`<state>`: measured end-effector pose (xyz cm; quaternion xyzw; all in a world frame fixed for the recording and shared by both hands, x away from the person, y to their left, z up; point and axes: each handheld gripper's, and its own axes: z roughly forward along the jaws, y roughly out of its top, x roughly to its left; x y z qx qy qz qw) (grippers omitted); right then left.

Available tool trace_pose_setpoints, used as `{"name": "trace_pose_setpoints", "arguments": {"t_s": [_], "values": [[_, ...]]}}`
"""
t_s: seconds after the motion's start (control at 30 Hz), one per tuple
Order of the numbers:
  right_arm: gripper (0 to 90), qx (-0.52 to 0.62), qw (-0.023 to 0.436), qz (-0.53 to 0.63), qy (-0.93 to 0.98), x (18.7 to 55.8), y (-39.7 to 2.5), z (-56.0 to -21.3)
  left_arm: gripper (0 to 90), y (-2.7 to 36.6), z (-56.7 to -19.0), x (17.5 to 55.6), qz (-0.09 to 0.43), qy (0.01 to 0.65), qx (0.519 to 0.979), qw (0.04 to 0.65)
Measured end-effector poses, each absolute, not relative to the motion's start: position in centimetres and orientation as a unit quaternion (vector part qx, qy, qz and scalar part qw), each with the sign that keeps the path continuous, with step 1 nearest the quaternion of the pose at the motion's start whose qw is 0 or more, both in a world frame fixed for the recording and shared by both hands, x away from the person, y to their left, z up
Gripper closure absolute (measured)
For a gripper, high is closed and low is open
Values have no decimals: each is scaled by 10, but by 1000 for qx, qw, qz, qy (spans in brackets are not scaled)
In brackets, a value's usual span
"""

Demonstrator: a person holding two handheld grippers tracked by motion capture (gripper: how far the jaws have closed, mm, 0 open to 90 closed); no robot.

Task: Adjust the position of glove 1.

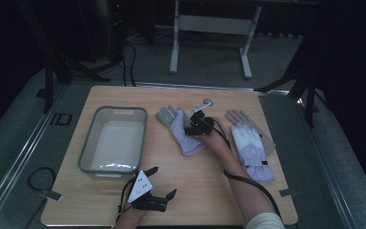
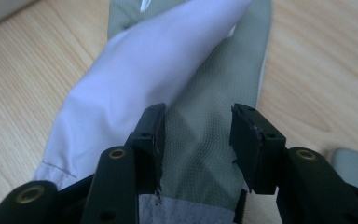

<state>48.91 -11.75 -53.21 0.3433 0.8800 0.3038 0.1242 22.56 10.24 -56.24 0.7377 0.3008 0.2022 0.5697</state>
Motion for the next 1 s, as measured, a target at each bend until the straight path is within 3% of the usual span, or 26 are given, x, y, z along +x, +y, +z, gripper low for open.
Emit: {"name": "trace_pose_setpoints", "arguments": {"t_s": [0.17, 0.2, 0.23, 0.37, 0.43, 1.0], "values": [[587, 344, 107, 296, 885, 492, -117, -536, 10, 102, -562, 226, 201, 303, 736, 571], [647, 341, 105, 299, 885, 492, -118, -537, 10, 103, -562, 226, 200, 303, 736, 571], [647, 341, 105, 299, 885, 492, -118, -537, 10, 103, -562, 226, 201, 302, 736, 571], [812, 349, 108, 304, 880, 489, -116, -538, 10, 103, -562, 226, 201, 303, 736, 571], [852, 368, 103, 305, 873, 488, -115, -537, 10, 103, -562, 226, 200, 304, 736, 571], [880, 496, 124, 399, 761, 425, -135, -492, 10, 103, -563, 226, 204, 307, 733, 572]]}}
